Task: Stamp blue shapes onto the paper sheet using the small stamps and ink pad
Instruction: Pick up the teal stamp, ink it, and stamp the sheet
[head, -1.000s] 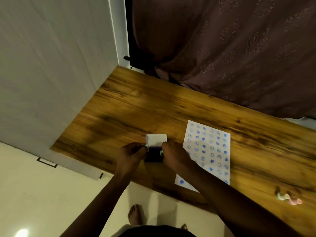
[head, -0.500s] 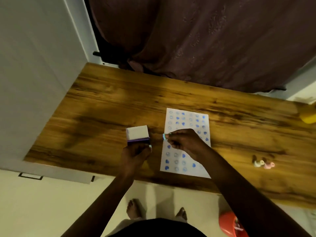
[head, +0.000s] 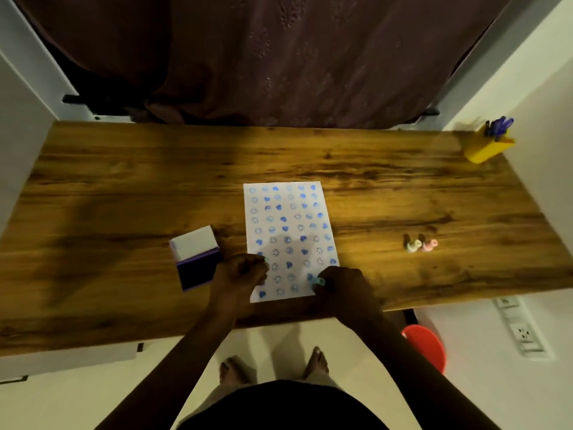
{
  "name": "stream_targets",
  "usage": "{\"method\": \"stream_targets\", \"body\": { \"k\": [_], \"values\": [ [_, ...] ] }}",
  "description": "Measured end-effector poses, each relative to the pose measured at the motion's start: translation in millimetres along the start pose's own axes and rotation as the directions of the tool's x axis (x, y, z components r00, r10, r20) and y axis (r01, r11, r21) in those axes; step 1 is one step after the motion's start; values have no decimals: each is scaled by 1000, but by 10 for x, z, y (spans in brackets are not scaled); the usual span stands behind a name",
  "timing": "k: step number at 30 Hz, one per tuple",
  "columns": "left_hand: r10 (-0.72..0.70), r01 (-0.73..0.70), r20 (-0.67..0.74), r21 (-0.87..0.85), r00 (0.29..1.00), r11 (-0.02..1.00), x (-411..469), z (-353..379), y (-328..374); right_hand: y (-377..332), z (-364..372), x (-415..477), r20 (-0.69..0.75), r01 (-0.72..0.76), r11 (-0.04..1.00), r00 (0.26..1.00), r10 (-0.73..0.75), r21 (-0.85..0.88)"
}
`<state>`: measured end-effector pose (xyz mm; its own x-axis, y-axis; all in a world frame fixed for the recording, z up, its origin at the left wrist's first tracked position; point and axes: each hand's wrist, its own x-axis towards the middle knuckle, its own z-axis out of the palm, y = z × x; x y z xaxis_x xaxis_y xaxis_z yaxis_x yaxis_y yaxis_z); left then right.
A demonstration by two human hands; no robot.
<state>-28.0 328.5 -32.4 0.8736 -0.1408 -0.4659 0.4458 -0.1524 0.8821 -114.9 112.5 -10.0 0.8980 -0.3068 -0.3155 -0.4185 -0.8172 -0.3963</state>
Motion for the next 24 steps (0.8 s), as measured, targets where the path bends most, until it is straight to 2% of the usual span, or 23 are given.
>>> {"method": "stream_targets", "body": {
  "k": [4, 12, 18, 24],
  "values": [
    [7, -7, 9, -28, 1000, 1000, 23, 35, 6, -28, 95, -25, -30, 7, 998, 1000, -9, -66],
    [2, -2, -2, -10, 1000, 1000, 60, 25, -8, -56, 177, 42, 16, 53, 990, 999, -52, -129],
    [6, -5, -19, 27, 1000, 1000, 116, 50, -34, -73, 206, 61, 25, 10, 994, 1000, -8, -108],
    [61, -61, 7, -27, 998, 998, 121, 139, 34, -128, 165, 104, 31, -42, 990, 998, 47, -136]
  ]
}}
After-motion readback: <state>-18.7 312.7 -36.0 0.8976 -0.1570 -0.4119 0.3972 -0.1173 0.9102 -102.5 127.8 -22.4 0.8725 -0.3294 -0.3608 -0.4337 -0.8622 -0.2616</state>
